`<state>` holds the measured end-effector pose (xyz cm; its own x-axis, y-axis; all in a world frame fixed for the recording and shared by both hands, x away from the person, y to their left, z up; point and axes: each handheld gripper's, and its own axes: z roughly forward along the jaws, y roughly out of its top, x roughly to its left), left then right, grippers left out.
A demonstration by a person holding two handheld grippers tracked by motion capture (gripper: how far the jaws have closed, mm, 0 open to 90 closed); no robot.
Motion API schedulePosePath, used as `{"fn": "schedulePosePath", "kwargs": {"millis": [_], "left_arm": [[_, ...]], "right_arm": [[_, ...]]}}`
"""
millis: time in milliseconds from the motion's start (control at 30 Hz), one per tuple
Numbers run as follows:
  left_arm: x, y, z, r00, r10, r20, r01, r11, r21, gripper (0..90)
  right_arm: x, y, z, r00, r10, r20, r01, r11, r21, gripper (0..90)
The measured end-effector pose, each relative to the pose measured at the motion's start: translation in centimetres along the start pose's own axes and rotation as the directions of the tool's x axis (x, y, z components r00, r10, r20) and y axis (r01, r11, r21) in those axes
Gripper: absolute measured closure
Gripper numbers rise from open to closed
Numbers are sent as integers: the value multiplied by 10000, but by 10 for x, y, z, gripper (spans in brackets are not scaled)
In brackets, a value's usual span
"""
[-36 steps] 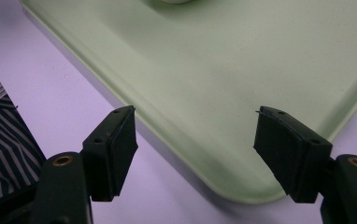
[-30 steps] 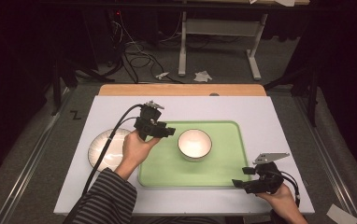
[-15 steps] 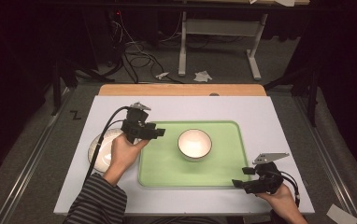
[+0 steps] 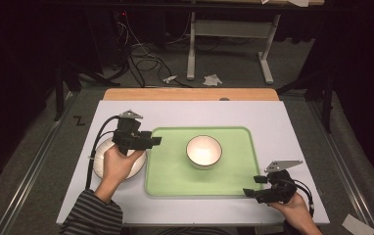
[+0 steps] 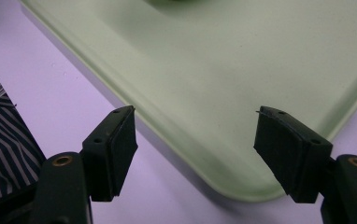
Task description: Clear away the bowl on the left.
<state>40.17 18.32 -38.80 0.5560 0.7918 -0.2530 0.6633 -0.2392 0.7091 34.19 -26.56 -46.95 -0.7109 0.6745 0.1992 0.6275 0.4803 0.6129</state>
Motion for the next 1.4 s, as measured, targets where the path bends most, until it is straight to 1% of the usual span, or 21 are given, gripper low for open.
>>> {"fn": "schedulePosePath", "kwargs": {"millis": [100,200,233,300,367,533,700,833,1067,1233,1300,1400], "left_arm": [[0,-3,-3,10000,-18,14,18,10000,-55,505],[0,-10,-6,10000,17,38,-17,10000,11,504],[0,-10,-6,10000,17,38,-17,10000,11,504],[-1,-14,-8,10000,12,56,-12,10000,-14,503],[-1,-16,-10,10000,7,51,-7,10000,-15,502],[-1,-19,-10,10000,-6,65,5,10000,32,487],[-3,-24,-12,9998,-67,180,65,9999,102,478],[-4,-28,-13,9997,-86,226,83,9998,162,475],[-8,-36,-15,9996,-29,297,23,9998,185,465],[-10,-40,-14,9995,-20,315,14,9998,198,463],[-11,-44,-10,9993,39,359,-53,9993,377,460],[-13,-47,-8,9994,48,336,-63,9990,454,459]], "right_arm": [[0,0,0,10000,-11,-20,11,10000,13,311],[1,0,0,10000,11,-7,-11,10000,-2,311],[1,0,0,10000,11,-7,-11,10000,-2,311],[1,0,0,10000,-54,-8,54,10000,33,311],[0,0,0,10000,8,3,-8,10000,2,311],[1,0,1,10000,2,1,-2,10000,11,311],[1,0,1,10000,-69,-2,69,10000,41,311],[1,0,0,10000,29,18,-29,10000,7,311],[1,0,1,10000,-20,-6,20,10000,49,311],[1,0,0,10000,25,8,-25,10000,29,311],[1,0,0,10000,3,-15,-3,10000,50,311],[1,0,1,10000,-59,0,59,10000,47,311]]}}
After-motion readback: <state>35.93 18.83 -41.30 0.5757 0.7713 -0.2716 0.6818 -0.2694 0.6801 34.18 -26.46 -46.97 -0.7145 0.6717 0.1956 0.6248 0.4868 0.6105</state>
